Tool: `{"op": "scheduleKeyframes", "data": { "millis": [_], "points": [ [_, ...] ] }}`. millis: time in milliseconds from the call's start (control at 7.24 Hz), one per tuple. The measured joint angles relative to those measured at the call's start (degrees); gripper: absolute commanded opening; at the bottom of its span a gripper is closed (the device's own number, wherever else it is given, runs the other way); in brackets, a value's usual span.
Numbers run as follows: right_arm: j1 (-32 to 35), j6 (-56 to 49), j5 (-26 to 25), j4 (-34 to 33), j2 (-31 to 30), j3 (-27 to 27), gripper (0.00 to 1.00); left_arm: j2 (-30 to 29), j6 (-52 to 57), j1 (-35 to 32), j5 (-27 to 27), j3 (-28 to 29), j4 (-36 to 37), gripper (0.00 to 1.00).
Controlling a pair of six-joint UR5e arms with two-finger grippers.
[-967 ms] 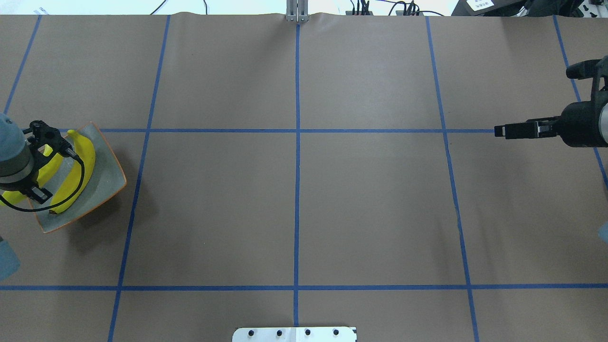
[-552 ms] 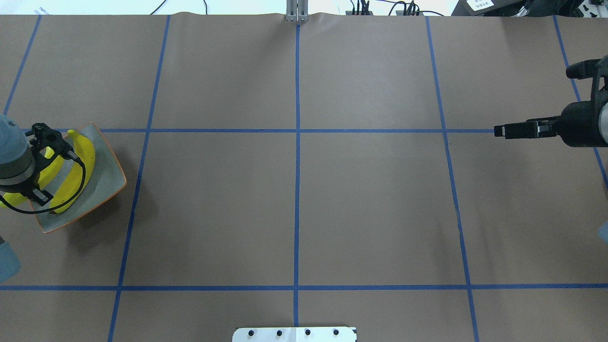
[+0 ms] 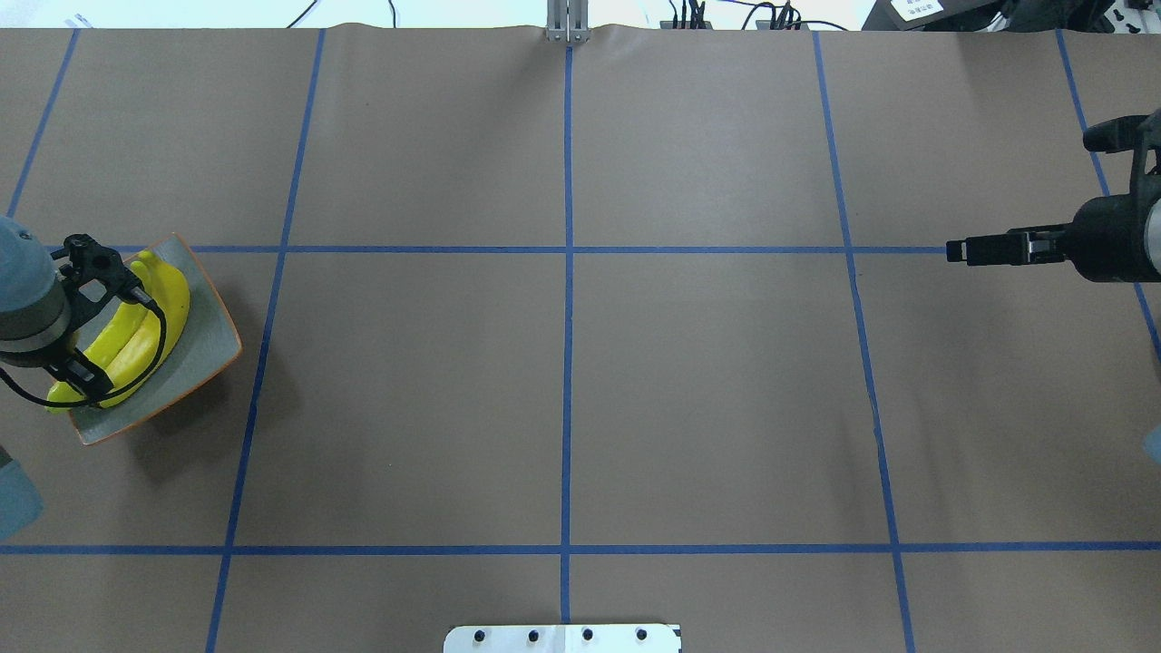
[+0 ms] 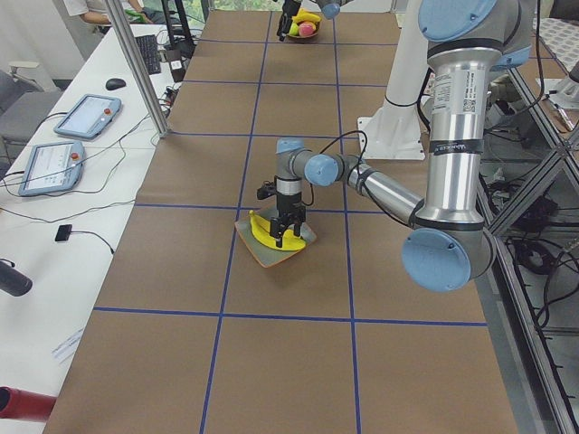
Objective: Transfer all bananas from basket to plate
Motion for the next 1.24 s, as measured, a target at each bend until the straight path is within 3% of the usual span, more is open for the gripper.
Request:
{"op": "scheduleKeyframes", "data": {
  "millis": [690, 1243],
  "points": [
    [2.1, 2.6, 0.2, 0.1, -3.4, -2.1, 1.0, -7.9, -8.4, -0.7, -9.9, -1.4, 0.2, 0.99],
    [10.1, 0.3, -0.3, 0.0, -10.0, -6.1, 1.0, -9.5, -11.5, -0.5, -11.5, -1.5, 0.0, 0.99]
  ]
}}
